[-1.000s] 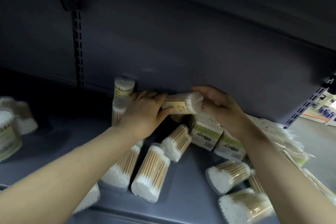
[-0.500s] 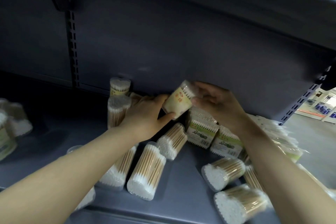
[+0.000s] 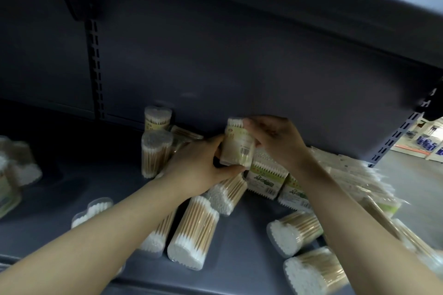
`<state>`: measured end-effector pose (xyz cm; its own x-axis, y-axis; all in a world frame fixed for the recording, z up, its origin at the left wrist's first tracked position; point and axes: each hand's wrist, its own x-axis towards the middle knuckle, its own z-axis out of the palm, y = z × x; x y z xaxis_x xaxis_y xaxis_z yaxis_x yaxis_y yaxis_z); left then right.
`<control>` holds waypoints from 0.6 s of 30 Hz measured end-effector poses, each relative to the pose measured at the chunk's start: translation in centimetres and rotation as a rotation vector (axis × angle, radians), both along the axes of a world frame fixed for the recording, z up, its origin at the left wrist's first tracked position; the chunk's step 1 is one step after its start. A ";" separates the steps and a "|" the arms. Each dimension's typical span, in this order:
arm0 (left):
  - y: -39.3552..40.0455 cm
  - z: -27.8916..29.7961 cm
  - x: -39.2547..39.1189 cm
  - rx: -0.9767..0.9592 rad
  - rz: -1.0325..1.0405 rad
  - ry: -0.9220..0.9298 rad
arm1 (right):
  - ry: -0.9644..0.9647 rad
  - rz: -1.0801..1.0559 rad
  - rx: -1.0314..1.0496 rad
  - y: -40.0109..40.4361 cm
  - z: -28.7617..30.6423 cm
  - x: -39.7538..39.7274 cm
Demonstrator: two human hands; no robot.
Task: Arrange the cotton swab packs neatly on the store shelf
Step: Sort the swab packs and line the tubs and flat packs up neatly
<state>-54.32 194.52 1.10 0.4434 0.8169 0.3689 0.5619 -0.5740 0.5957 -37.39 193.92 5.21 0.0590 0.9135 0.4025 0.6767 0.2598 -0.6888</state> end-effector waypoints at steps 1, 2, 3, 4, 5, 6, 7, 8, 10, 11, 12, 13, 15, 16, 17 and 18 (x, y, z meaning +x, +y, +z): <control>-0.1 0.0 -0.1 -0.007 -0.006 -0.015 | 0.004 -0.001 -0.002 0.1 -0.1 0.0; -0.1 -0.1 -0.2 -0.012 -0.011 -0.029 | 0.006 -0.002 -0.004 0.1 -0.1 0.0; -0.2 -0.1 -0.2 -0.014 -0.013 -0.038 | 0.008 -0.001 -0.005 0.2 -0.2 0.0; -0.2 -0.1 -0.3 -0.013 -0.012 -0.039 | 0.008 0.000 -0.006 0.2 -0.2 0.0; -0.2 -0.1 -0.3 -0.014 -0.009 -0.035 | 0.006 0.002 -0.008 0.2 -0.1 -0.1; -0.2 -0.1 -0.4 -0.017 -0.006 -0.031 | 0.003 0.003 -0.012 0.2 -0.1 -0.1; -0.1 -0.1 -0.5 -0.023 -0.004 -0.029 | 0.000 0.007 -0.016 0.2 -0.1 -0.2; -0.1 -0.2 -0.5 -0.027 -0.002 -0.032 | -0.001 0.010 -0.021 0.1 -0.1 -0.2; 0.0 -0.3 -0.5 -0.035 0.003 -0.046 | 0.016 0.018 -0.018 0.1 0.0 -0.4; 0.1 -0.3 -0.4 -0.041 0.010 -0.057 | 0.035 0.025 -0.016 0.1 0.1 -0.5; 0.2 -0.4 -0.3 -0.048 0.021 -0.072 | 0.064 0.032 -0.016 0.1 0.2 -0.6; 0.3 -0.4 -0.2 -0.056 0.035 -0.086 | 0.094 0.040 -0.018 0.0 0.3 -0.8; 0.7 -0.4 0.1 -0.075 0.068 -0.114 | 0.122 0.057 -0.032 -0.1 0.4 -0.9; 0.9 -0.3 0.2 -0.083 0.081 -0.132 | 0.118 0.065 -0.048 -0.3 0.4 -0.9; 1.0 -0.2 0.4 -0.091 0.089 -0.148 | 0.103 0.074 -0.063 -0.4 0.5 -0.9; 1.2 -0.1 0.5 -0.093 0.094 -0.157 | 0.086 0.086 -0.073 -0.5 0.5 -0.9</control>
<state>-53.84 195.70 1.01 0.3061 0.8858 0.3487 0.5063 -0.4617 0.7284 -38.26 193.43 5.67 0.0106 0.9435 0.3312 0.5917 0.2611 -0.7627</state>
